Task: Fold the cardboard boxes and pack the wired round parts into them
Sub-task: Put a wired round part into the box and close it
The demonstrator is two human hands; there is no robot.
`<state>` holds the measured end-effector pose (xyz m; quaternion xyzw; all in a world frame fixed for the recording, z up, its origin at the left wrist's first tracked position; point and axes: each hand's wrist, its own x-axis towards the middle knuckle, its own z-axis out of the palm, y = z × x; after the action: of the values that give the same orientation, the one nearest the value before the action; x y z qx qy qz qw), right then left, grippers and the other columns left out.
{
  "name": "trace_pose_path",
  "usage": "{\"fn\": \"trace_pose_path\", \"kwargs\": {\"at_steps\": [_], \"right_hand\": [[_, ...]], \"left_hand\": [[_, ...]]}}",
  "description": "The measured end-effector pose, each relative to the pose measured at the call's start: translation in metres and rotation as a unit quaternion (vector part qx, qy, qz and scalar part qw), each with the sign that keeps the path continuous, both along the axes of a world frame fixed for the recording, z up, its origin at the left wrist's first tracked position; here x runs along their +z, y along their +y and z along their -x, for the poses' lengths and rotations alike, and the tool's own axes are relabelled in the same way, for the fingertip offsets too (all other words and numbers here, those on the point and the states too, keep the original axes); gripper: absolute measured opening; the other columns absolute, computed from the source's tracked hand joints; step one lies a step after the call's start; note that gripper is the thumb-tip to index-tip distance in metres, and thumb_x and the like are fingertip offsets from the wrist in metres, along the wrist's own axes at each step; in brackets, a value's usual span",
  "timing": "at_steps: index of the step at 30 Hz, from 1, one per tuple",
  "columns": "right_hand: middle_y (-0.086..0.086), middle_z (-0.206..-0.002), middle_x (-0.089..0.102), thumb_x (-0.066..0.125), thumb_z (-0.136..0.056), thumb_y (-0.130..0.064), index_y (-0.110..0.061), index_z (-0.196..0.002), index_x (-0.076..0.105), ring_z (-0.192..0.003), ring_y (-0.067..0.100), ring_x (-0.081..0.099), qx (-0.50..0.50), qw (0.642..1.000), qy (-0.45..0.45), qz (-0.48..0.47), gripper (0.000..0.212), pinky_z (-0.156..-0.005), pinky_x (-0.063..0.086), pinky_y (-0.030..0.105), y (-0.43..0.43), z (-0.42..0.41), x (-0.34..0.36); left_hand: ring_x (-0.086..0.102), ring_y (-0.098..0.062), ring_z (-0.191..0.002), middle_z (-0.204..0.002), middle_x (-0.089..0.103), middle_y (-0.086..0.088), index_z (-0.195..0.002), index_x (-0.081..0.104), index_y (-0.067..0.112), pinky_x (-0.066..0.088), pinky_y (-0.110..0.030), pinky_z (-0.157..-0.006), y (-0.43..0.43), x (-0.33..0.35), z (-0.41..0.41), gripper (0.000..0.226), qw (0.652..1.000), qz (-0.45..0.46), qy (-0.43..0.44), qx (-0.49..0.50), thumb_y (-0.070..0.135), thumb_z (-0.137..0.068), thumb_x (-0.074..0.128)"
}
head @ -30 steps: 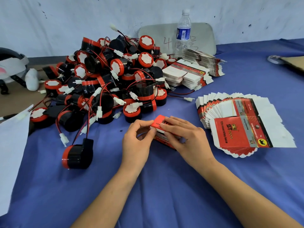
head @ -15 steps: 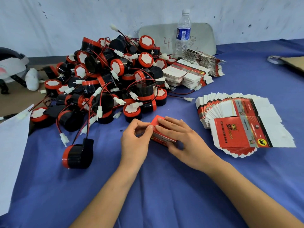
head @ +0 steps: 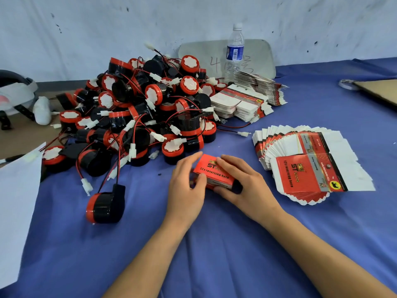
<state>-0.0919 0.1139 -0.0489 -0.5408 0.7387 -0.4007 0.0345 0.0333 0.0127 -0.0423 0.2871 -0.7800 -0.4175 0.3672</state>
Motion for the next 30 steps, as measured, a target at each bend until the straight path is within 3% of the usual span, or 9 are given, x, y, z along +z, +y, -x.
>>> {"fn": "trace_pose_path", "kwargs": {"at_steps": [3, 6, 9, 13, 16, 20, 25, 28, 30], "right_hand": [[0.003, -0.142, 0.050, 0.078, -0.080, -0.021, -0.015, -0.136, 0.054, -0.127, 0.020, 0.050, 0.001, 1.000, 0.029, -0.007, 0.062, -0.105, 0.043, 0.038, -0.001, -0.003, 0.001], [0.000, -0.142, 0.048, 0.074, -0.082, -0.021, -0.016, -0.137, 0.053, -0.128, 0.016, 0.050, -0.008, 0.999, 0.030, -0.016, 0.060, -0.105, 0.043, 0.033, -0.002, -0.004, 0.003], [0.001, -0.140, 0.049, 0.073, -0.083, -0.019, -0.013, -0.136, 0.053, -0.125, 0.017, 0.051, -0.012, 1.000, 0.011, -0.009, 0.058, -0.103, 0.043, 0.033, -0.002, -0.011, 0.003], [0.002, -0.134, 0.052, 0.077, -0.080, -0.023, -0.011, -0.135, 0.053, -0.120, 0.017, 0.054, -0.010, 1.000, 0.030, -0.002, 0.062, -0.102, 0.043, 0.028, 0.005, -0.016, 0.006], [-0.001, -0.134, 0.051, 0.080, -0.076, -0.017, -0.017, -0.144, 0.039, -0.121, 0.012, 0.051, 0.016, 0.998, -0.056, -0.016, 0.079, -0.104, 0.041, 0.029, 0.013, -0.017, 0.012], [-0.012, -0.125, 0.049, 0.081, -0.075, -0.032, -0.027, -0.152, 0.018, -0.113, 0.002, 0.051, 0.003, 0.982, -0.186, -0.030, 0.099, -0.097, 0.038, 0.011, 0.019, -0.036, 0.012], [-0.003, -0.127, 0.054, 0.063, -0.090, -0.036, -0.021, -0.135, 0.045, -0.113, 0.011, 0.052, -0.192, 0.922, -0.335, 0.014, 0.050, -0.090, 0.040, 0.019, 0.008, -0.052, 0.012], [-0.003, -0.100, 0.063, 0.063, -0.089, -0.023, -0.020, -0.099, 0.056, -0.089, 0.010, 0.058, -0.195, 0.913, -0.352, 0.068, 0.013, -0.070, 0.043, 0.017, 0.002, -0.059, 0.013], [-0.010, -0.086, 0.064, 0.066, -0.086, -0.019, -0.023, -0.087, 0.057, -0.078, 0.004, 0.059, -0.164, 0.908, -0.354, 0.151, 0.009, -0.065, 0.046, 0.014, 0.004, -0.066, 0.015]], "left_hand": [[0.026, -0.004, -0.140, -0.150, 0.036, 0.016, -0.142, 0.046, 0.024, 0.019, -0.020, -0.116, 0.000, -0.004, 0.001, 0.063, 0.986, 0.105, -0.108, -0.065, -0.002, -0.085, 0.054], [0.023, -0.008, -0.145, -0.153, 0.035, 0.011, -0.145, 0.042, 0.022, 0.019, -0.033, -0.120, 0.000, -0.006, 0.003, 0.067, 0.981, 0.125, -0.137, -0.063, -0.001, -0.083, 0.053], [0.029, -0.001, -0.140, -0.152, 0.037, 0.012, -0.143, 0.045, 0.022, 0.024, -0.022, -0.116, 0.000, -0.005, 0.002, 0.067, 0.983, 0.122, -0.122, -0.067, -0.002, -0.082, 0.053], [0.055, 0.004, -0.111, -0.121, 0.063, 0.008, -0.109, 0.071, 0.021, 0.041, -0.014, -0.095, 0.001, 0.002, -0.004, 0.041, 0.999, 0.011, 0.018, -0.034, 0.005, -0.078, 0.049], [0.055, 0.011, -0.091, -0.113, 0.060, 0.006, -0.106, 0.065, 0.027, 0.042, -0.005, -0.075, -0.001, 0.007, -0.006, 0.025, 0.991, -0.117, 0.070, 0.007, 0.012, -0.091, 0.053], [0.060, -0.014, -0.106, -0.118, 0.064, 0.000, -0.118, 0.062, 0.020, 0.049, -0.030, -0.092, 0.005, 0.002, 0.002, 0.024, 0.986, -0.164, -0.020, -0.008, 0.014, -0.095, 0.055], [0.055, -0.019, -0.107, -0.120, 0.056, 0.001, -0.116, 0.056, 0.021, 0.047, -0.033, -0.090, 0.032, 0.001, 0.008, 0.021, 0.988, -0.146, -0.044, 0.026, 0.018, -0.096, 0.051], [0.060, -0.021, -0.097, -0.104, 0.063, 0.001, -0.092, 0.054, 0.023, 0.049, -0.037, -0.083, 0.041, 0.005, 0.006, 0.008, 0.988, -0.144, 0.004, 0.055, 0.016, -0.094, 0.053], [0.061, -0.013, -0.098, -0.105, 0.063, 0.010, -0.086, 0.056, 0.026, 0.050, -0.032, -0.081, 0.045, 0.007, 0.001, 0.011, 0.983, -0.156, 0.077, 0.056, 0.017, -0.093, 0.056]]}}
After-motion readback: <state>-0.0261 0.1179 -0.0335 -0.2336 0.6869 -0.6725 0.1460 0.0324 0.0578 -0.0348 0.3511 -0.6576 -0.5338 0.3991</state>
